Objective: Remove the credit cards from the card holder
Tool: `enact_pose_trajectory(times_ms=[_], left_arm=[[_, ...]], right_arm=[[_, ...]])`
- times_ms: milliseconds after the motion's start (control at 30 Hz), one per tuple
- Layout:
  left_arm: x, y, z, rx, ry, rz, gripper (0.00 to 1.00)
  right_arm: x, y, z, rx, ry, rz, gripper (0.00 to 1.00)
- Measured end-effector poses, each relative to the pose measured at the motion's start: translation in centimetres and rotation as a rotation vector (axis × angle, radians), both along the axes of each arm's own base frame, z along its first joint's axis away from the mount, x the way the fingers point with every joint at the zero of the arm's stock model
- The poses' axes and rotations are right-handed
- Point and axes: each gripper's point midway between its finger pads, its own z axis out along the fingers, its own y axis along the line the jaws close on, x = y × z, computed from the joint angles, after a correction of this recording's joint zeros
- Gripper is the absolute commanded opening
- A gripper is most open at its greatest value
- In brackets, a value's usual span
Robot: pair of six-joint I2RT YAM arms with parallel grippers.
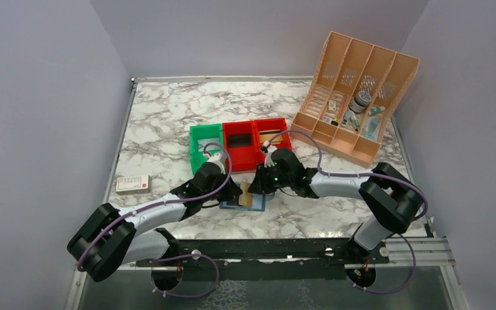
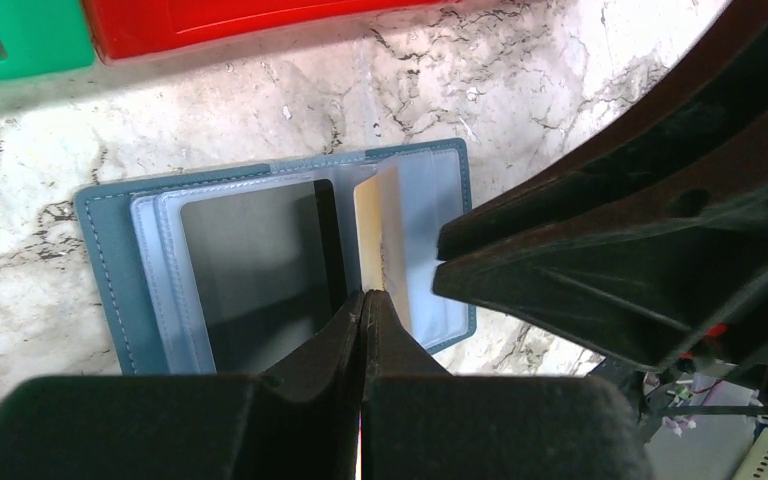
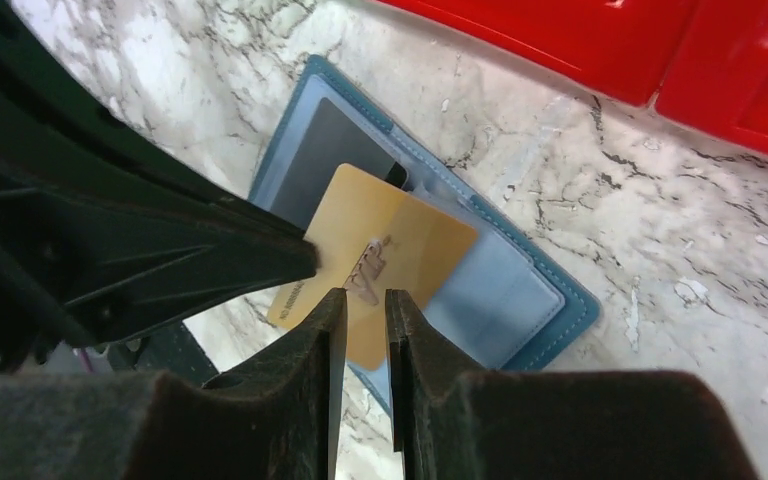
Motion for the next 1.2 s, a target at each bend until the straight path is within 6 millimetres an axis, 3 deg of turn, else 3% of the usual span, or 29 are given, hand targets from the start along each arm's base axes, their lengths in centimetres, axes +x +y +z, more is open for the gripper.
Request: enact_pose_trajectory(times_ms=[167,300,500,600,1067,1200], left_arm=[[0.0,-0.1,0.0,-0.003,0.0,0.0,0.18],[-0.1,-0.5,-0.4,-0.01,0.012,-0.021,0.21],[-0.5,-1.0,-1.5,-0.011,0.05,-0.05,0.09],[-0.4,-1.2,-1.0,-0.027,0.038,-0.05,0.0],[-0.2,2.0,2.6,0.022,-0.052,0.06,0.0],[-0.1,3.0,4.1,0.027,-0.092,0.097,0.0]], right_arm=[[-0.4,0.1,-2.6,-0.04,0.062,0.007,0.22],[-0.2,0.2,-2.8,-0.033,0.075,-0.011,0.22],[-0.2,0.1,-2.9,-0.024,0.08,-0.031,0.21],[0.0,0.0,-2.8,-0.026,0.074,-0.042,0.21],[0.3,-1.2,-2.5,-0.074,0.045,-0.076,0.22],[0.1,-1.7,-0.6,-0.074,0.006,-0.063,0.22]])
